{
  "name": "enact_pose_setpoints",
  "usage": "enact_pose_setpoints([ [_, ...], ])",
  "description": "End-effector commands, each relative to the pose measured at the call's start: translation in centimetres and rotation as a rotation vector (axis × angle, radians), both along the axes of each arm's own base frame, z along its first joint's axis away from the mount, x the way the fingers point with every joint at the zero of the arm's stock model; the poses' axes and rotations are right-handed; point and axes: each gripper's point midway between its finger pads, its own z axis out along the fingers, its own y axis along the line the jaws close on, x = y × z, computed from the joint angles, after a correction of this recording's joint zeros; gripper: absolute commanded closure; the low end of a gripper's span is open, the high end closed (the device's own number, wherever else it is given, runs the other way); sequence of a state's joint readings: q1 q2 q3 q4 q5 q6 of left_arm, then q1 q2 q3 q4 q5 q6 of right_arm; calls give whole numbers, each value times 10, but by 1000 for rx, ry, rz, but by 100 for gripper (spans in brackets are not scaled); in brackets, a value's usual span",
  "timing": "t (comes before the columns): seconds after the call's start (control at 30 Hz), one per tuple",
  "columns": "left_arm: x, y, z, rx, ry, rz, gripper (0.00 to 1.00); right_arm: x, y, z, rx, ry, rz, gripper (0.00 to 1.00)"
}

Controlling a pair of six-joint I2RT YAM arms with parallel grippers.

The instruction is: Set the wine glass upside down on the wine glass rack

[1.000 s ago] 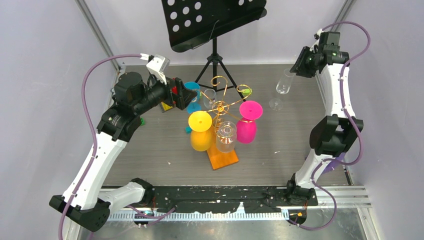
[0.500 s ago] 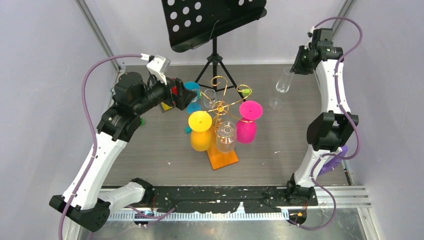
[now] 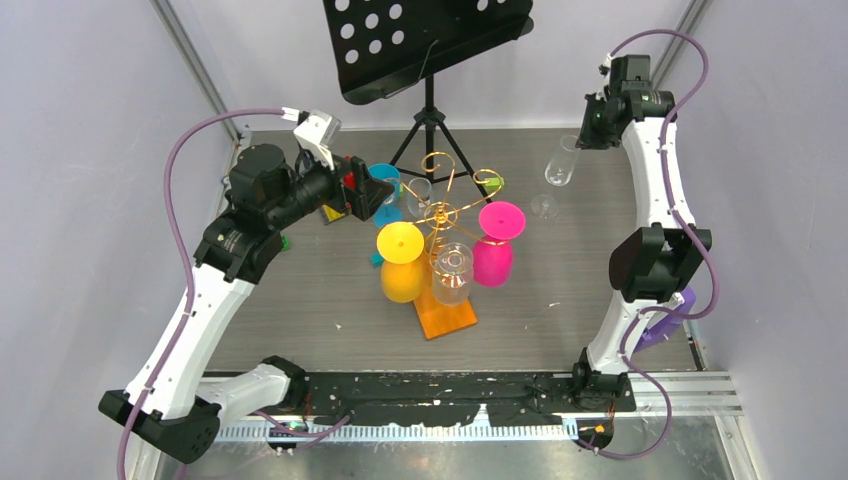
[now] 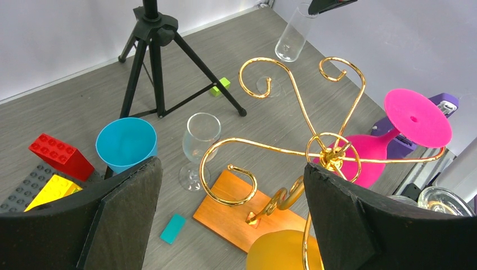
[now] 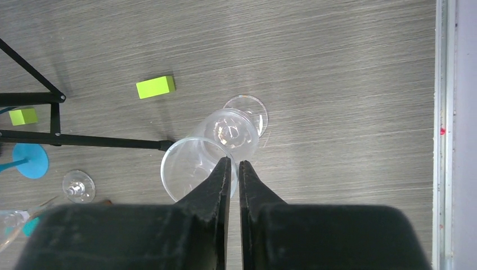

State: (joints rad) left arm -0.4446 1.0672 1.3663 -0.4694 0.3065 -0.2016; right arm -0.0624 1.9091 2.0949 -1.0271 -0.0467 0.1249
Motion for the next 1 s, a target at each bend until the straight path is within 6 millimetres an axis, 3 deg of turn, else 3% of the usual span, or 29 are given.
enact_pose_setpoints([
  [0.0, -2, 1, 9, -9, -31, -7, 6, -8, 0, 40, -28, -87, 14, 92],
  [0.33, -2, -2, 13, -32, -26, -11, 7, -26, 7, 71, -46, -133, 28, 95],
  [0.77, 6, 16, 33, -128, -95, 126, 0, -61, 11, 128, -77, -261, 10, 95],
  [0.97, -6, 0, 49, -143, -168, 0, 0, -81, 16, 162, -53, -349, 5, 95],
])
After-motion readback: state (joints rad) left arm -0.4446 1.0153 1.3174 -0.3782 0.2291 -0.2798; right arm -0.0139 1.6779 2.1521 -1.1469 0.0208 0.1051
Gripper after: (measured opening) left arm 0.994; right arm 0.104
